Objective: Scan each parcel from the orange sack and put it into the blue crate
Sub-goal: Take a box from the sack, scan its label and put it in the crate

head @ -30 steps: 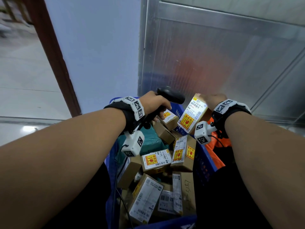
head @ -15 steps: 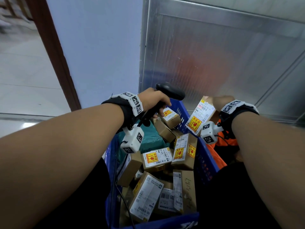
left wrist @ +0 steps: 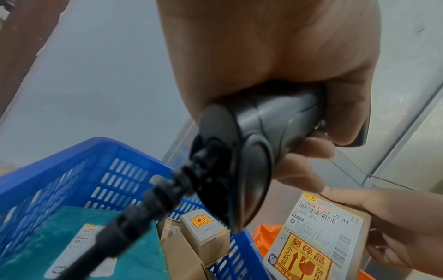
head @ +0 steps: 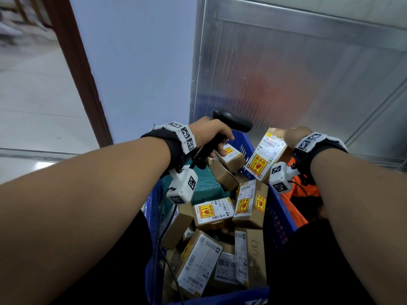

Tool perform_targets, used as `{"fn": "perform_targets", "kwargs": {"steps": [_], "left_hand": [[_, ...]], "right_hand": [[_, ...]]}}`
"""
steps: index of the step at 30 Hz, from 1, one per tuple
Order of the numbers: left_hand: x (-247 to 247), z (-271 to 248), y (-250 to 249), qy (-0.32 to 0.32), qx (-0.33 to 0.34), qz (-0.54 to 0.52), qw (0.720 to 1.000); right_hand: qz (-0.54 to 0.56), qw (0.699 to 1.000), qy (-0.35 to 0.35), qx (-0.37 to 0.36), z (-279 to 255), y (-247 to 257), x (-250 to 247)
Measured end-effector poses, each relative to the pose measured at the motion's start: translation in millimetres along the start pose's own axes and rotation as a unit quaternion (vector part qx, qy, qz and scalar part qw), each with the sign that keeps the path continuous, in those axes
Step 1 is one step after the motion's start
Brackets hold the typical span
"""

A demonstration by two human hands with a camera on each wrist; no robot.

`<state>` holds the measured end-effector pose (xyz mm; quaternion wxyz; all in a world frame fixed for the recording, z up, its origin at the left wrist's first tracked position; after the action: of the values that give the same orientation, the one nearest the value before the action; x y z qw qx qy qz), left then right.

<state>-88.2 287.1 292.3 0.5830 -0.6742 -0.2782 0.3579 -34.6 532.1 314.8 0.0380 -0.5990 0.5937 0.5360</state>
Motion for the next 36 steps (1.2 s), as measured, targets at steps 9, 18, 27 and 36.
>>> {"fn": "perform_targets", "kwargs": {"steps": [9,18,27,36], "left_hand": [[0,-4,0,0.006,-0.007,-0.002,1.0],[4,-4,1,0.01,-0.016,0.007,1.0],[4,-7,1,-0.01,-0.01,0.016,1.0],[3,-5,4,-0.054,-0.01,0.034,0.998]], "right_hand": [[0.023,1.0,0.004,-0.012,-2,0,3],[0.052,0.998,0.019,-0.033,-8,9,10],[0.037,0.998,0.055,-0.012,-3,9,16],[-0.086,0.974,0.206,0.032,-10,9,42]]}}
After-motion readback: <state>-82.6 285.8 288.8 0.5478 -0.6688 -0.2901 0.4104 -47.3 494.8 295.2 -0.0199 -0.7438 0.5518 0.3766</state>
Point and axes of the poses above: each hand's wrist, its own z-axis towards the middle knuckle, its own x-axis out of the palm, y = z × x, the point moved 2 cm from there along z, towards the middle knuckle, and after that the axes turned 12 degrees about x, right-handed, at the moved point
